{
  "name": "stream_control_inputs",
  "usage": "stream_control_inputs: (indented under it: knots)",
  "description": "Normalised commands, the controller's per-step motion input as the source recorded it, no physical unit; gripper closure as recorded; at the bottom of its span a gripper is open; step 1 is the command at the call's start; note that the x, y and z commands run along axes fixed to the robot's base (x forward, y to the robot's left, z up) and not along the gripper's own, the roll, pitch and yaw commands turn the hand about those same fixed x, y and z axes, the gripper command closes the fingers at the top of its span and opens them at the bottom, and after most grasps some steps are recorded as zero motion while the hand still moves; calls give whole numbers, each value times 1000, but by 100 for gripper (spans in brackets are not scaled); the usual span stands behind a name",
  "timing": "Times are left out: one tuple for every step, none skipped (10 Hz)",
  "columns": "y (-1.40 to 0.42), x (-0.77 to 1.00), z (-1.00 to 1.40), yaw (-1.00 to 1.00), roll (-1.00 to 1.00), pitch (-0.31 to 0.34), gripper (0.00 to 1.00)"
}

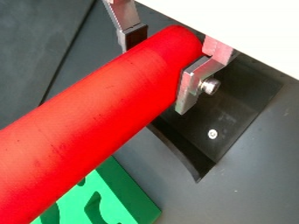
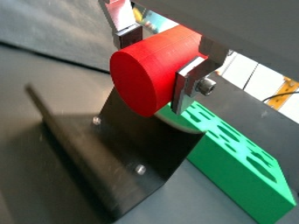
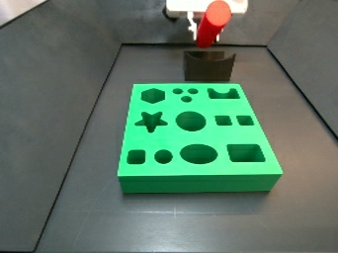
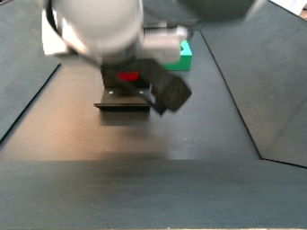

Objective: Pick up the round object. Move up. Place the round object on the fixture. Regrasp the round object. Move to above the board. Insert the round object.
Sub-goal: Place the round object on the fixture, then regrasp the round object.

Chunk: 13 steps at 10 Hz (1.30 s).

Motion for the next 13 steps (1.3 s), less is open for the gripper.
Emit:
stream_control_inputs:
  knots:
    - [115,186,-1000,-124,-301,54,100]
    - [111,193,-1000,-120,-234,48,100]
    - [117,195,-993,-115,-179,37,100]
    - [101,160,-743,-111,-166,25,100]
    - [83,128,-579,-105,-164,18,100]
    - [69,100,-532,-97,-124,9,100]
    - [57,84,-535,-89,-114,4,100]
    - [-500,0,-167,0,0,0,100]
    - [0,0,0,0,0,0,0]
    - [0,0,1000,-21,-17,78,0]
    - [-1,-2,1000,-19,-15,80,0]
    - [-4,-20,1000,-23,25,82,0]
    - [-5,-22,1000,-29,41,78,0]
